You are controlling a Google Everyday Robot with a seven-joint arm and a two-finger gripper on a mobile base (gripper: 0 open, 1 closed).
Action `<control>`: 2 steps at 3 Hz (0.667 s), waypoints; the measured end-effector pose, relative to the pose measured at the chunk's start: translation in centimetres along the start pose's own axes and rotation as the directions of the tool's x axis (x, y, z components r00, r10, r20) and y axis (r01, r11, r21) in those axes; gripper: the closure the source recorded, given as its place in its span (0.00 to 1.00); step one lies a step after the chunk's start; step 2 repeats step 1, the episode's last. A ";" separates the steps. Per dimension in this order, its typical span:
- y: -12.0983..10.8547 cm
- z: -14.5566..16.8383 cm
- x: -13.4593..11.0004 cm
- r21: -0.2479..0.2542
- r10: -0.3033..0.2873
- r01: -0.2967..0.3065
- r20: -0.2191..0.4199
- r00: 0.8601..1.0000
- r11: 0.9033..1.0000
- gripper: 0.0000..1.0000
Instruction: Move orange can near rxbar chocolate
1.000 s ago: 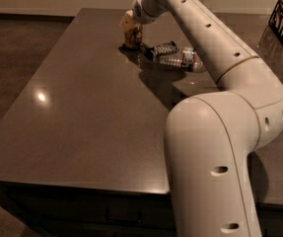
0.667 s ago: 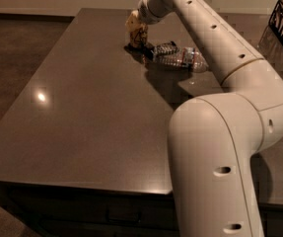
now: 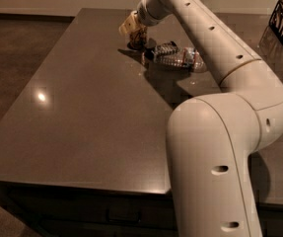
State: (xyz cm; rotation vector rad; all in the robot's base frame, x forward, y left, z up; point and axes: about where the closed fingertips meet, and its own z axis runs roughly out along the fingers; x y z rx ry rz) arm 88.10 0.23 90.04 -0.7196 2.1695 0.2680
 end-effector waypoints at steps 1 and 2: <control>0.0 0.0 0.0 0.000 0.000 0.000 0.000 1.000 1.000 0.00; 0.0 0.0 0.0 0.000 0.000 0.000 0.000 1.000 1.000 0.00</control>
Offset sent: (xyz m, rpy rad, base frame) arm 0.0000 0.0000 0.0000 0.0000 0.0000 0.0000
